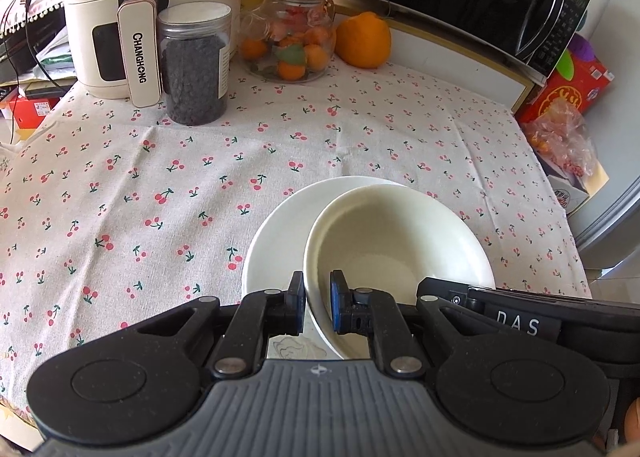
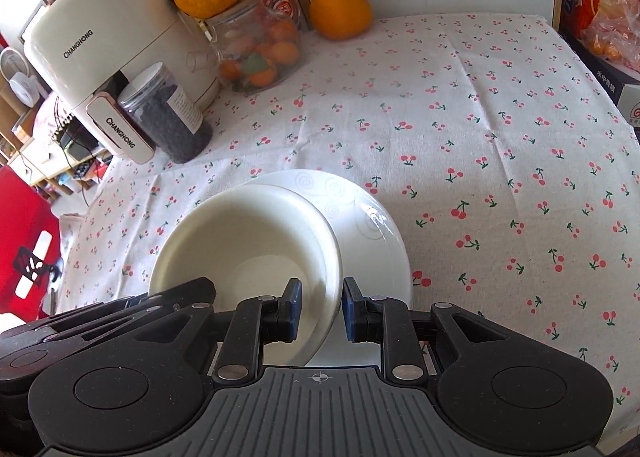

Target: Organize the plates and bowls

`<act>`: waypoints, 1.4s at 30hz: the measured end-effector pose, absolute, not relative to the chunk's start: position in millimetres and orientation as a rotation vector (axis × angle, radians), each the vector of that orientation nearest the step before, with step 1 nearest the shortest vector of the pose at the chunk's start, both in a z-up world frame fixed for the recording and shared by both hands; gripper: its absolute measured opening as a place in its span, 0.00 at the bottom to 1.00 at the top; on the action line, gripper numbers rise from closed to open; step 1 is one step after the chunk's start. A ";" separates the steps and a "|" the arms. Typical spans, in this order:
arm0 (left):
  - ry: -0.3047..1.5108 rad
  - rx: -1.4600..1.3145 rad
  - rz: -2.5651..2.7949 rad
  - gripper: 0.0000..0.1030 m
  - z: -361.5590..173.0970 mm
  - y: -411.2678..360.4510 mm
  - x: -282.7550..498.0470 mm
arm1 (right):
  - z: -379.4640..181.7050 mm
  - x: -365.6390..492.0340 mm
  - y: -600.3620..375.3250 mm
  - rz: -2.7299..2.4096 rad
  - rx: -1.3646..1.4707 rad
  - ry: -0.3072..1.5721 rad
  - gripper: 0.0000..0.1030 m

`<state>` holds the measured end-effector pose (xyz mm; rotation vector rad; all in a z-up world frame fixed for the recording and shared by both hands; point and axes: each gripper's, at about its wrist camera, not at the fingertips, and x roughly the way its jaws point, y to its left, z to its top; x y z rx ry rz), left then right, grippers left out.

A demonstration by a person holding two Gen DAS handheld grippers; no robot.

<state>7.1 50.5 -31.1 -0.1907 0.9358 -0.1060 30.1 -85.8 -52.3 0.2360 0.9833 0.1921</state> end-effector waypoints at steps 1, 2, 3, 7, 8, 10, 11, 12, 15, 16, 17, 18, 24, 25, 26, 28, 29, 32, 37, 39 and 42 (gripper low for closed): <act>0.936 -0.190 -0.106 0.11 -31.5 50.4 7.8 | -52.4 30.1 -85.9 0.193 0.237 0.983 0.22; 0.935 -0.189 -0.106 0.11 -31.7 50.5 7.7 | -52.6 29.8 -86.2 0.195 0.239 0.983 0.22; 0.934 -0.189 -0.106 0.11 -31.7 50.5 7.6 | -52.7 29.9 -86.6 0.196 0.242 0.983 0.23; 0.928 -0.184 -0.106 0.11 -31.5 49.4 6.9 | -52.7 30.2 -86.7 0.197 0.244 0.983 0.23; 0.924 -0.179 -0.105 0.11 -31.2 48.8 6.6 | -52.5 30.0 -86.2 0.198 0.241 0.981 0.23; 0.920 -0.174 -0.106 0.11 -30.8 48.4 5.8 | -50.4 29.1 -85.2 0.196 0.229 0.970 0.23; 0.919 -0.175 -0.106 0.12 -30.6 48.9 5.8 | -48.8 28.4 -85.3 0.198 0.227 0.962 0.23; 0.916 -0.176 -0.103 0.13 -30.2 49.5 5.7 | -47.1 27.6 -86.0 0.202 0.228 0.954 0.23; 0.900 -0.171 -0.087 0.19 -27.6 51.7 5.0 | -43.3 25.2 -88.8 0.208 0.231 0.941 0.23; 0.896 -0.172 -0.085 0.20 -26.5 52.7 4.4 | -41.7 23.8 -90.0 0.210 0.227 0.934 0.23; 0.891 -0.175 -0.083 0.20 -25.3 53.9 3.3 | -39.9 22.1 -91.2 0.208 0.222 0.926 0.23; 0.883 -0.175 -0.080 0.20 -23.7 54.9 1.9 | -37.6 19.6 -93.2 0.204 0.219 0.913 0.23; 0.820 -0.147 -0.064 0.30 -14.2 55.9 -17.1 | -24.4 -7.2 -102.9 0.183 0.165 0.817 0.31; 0.810 -0.142 -0.062 0.32 -13.5 55.5 -21.5 | -24.1 -13.0 -103.2 0.180 0.149 0.804 0.31; 0.802 -0.135 -0.061 0.34 -12.9 54.7 -25.9 | -24.3 -20.8 -103.8 0.179 0.132 0.790 0.31; 0.786 -0.120 -0.064 0.39 -12.0 51.8 -36.8 | -26.0 -34.9 -105.2 0.181 0.123 0.774 0.31; 0.779 -0.115 -0.071 0.41 -11.7 50.2 -42.1 | -27.3 -42.4 -106.0 0.188 0.123 0.769 0.31; 0.753 -0.093 -0.085 0.48 -12.0 45.0 -59.0 | -32.2 -65.2 -106.3 0.210 0.122 0.751 0.35; 0.729 -0.055 -0.093 0.60 -16.9 36.6 -83.6 | -43.2 -101.9 -100.6 0.190 0.050 0.720 0.60; 0.715 -0.035 -0.087 0.67 -17.8 33.3 -91.4 | -48.7 -111.8 -100.8 0.174 0.028 0.719 0.71; 0.708 -0.028 -0.087 0.76 -19.0 32.0 -97.9 | -54.8 -117.0 -103.5 0.152 0.015 0.735 0.76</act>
